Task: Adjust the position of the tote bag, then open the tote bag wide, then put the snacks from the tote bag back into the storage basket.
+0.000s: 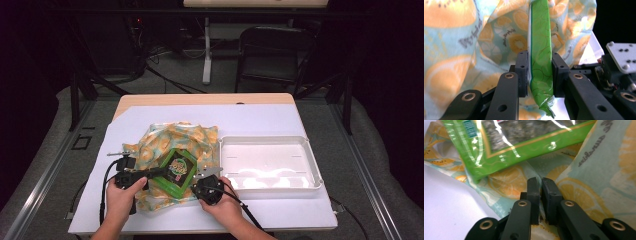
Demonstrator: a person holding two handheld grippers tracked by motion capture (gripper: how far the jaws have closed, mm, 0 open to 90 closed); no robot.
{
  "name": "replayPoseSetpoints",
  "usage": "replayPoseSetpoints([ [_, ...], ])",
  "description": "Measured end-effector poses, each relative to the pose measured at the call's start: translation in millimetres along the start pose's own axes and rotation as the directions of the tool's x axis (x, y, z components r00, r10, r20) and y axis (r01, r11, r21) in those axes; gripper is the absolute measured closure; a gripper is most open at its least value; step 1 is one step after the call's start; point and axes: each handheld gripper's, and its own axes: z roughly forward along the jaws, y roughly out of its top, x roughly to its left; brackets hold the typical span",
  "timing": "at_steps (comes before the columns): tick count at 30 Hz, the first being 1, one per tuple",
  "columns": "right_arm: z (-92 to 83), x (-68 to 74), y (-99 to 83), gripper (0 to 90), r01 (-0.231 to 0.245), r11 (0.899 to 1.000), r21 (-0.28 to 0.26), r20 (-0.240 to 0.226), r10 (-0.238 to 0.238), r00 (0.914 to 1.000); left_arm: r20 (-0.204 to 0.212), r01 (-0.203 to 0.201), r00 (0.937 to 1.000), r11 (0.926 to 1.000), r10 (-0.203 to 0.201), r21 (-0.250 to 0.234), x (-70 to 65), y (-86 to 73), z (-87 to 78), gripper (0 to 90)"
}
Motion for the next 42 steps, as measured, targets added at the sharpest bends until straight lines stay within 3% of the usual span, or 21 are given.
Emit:
replayPoseSetpoints([
  [9, 0.0, 0.4, -0.2, 84.5, 0.003, 1.0, -0.001, 0.002, -0.003, 1.0, 0.027, -0.01, 0.9996, 0.9998, 0.011, -0.017, -0.3, -12.0, -19.4, 72.2],
  [14, -0.1, 0.6, -0.1, 84.1, 0.0, 1.0, -0.001, 0.0, 0.0, 1.0, 0.017, -0.038, 0.9991, 0.9992, 0.038, -0.015, -6.5, -15.6, -22.0, 72.2],
  [20, -0.2, 1.1, -0.3, 83.4, 0.0, 1.0, -0.001, 0.0, 0.0, 1.0, 0.001, -0.07, 0.9975, 0.9974, 0.07, -0.015, -11.4, -15.9, -24.2, 72.2],
  [34, 0.0, 1.6, -0.4, 79.3, -0.006, 1.0, -0.008, -0.009, 0.006, 0.9999, 0.008, -0.078, 0.9969, 0.9958, 0.078, -0.049, -13.8, -14.6, -34.5, 72.2],
  [42, -2.8, 1.3, 0.3, 72.9, -0.016, 1.0, -0.023, -0.026, 0.016, 0.9995, 0.002, -0.102, 0.9948, 0.9925, 0.102, -0.068, -20.4, -13.8, -39.2, 72.2],
])
